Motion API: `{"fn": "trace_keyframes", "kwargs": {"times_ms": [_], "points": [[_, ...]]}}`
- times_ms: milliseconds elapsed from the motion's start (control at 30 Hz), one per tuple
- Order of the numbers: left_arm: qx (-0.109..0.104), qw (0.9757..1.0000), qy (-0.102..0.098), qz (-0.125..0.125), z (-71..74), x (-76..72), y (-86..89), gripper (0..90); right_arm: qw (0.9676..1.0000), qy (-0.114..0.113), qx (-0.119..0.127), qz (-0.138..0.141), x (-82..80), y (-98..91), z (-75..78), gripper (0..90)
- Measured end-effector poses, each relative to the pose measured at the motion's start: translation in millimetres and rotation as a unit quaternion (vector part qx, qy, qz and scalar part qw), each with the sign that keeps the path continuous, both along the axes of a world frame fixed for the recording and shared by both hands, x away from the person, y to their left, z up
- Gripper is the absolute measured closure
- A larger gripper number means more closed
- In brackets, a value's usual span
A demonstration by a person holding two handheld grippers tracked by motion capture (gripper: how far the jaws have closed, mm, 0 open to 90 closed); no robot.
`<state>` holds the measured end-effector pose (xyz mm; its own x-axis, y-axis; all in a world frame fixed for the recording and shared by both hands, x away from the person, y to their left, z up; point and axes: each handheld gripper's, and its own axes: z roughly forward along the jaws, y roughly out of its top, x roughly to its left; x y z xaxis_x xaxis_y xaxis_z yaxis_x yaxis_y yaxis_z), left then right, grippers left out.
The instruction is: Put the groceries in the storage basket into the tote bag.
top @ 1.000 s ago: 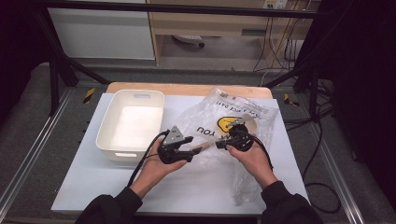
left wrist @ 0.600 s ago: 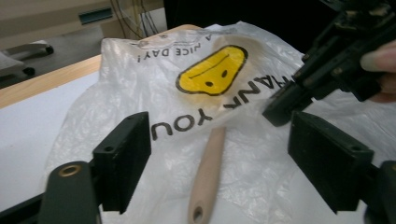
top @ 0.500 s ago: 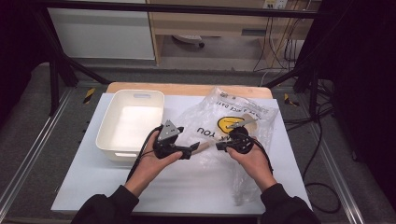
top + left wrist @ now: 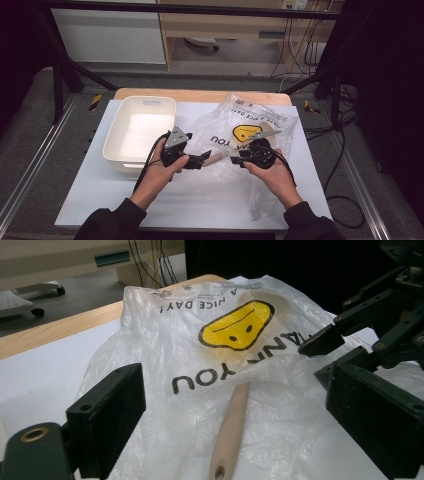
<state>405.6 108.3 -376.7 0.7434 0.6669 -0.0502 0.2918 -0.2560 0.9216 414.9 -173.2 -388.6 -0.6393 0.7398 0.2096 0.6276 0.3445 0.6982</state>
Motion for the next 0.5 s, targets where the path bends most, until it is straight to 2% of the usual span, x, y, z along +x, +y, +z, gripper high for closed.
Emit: {"fn": "trace_keyframes", "kwargs": {"times_ms": [100, 300, 500], "points": [[0.002, 1.0, 0.002, 0.003, 0.0, 0.6, 0.4, 7.0, 0.9999, -0.009, -0.005, -0.004, -4.6, -3.9, 2.1, 41.8], [0.004, 0.9999, 0.004, 0.013, 0.4, 2.1, 1.8, 6.5, 0.9986, -0.043, -0.026, -0.016, -16.3, -9.2, 5.1, 27.3], [0.001, 0.9999, 0.003, 0.015, 2.1, 1.4, 1.6, 6.4, 0.9975, -0.059, -0.03, -0.025, -28.9, -14.8, 5.1, 16.1]]}}
